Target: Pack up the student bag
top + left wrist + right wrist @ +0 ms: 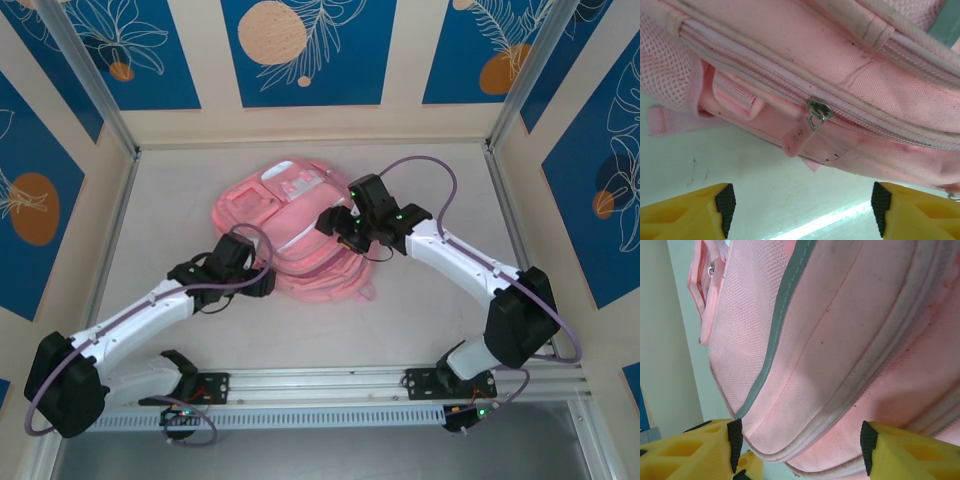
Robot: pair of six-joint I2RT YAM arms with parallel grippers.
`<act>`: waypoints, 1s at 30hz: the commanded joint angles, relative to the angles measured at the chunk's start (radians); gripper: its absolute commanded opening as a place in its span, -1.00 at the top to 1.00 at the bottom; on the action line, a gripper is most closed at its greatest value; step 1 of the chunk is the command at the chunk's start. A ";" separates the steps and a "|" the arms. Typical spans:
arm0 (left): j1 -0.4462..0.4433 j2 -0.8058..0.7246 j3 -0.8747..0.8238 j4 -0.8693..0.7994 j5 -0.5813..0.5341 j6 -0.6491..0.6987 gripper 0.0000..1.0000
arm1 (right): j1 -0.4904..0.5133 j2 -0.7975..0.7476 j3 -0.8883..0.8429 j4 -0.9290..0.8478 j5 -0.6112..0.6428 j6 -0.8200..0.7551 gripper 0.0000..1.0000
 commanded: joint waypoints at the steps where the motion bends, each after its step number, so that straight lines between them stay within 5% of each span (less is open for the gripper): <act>1: 0.006 0.023 0.002 0.078 0.010 0.050 -0.34 | 0.010 0.024 0.035 0.017 -0.047 0.014 -0.26; 7: 0.007 0.115 0.033 0.087 -0.064 0.115 0.04 | 0.010 0.046 0.035 0.030 -0.076 0.026 -0.21; 20: 0.007 0.183 0.073 0.104 -0.109 0.178 0.36 | 0.010 0.072 0.041 0.040 -0.103 0.027 -0.15; 30: 0.008 0.180 0.065 0.101 -0.135 0.201 0.86 | 0.010 0.103 0.057 0.047 -0.109 0.026 -0.07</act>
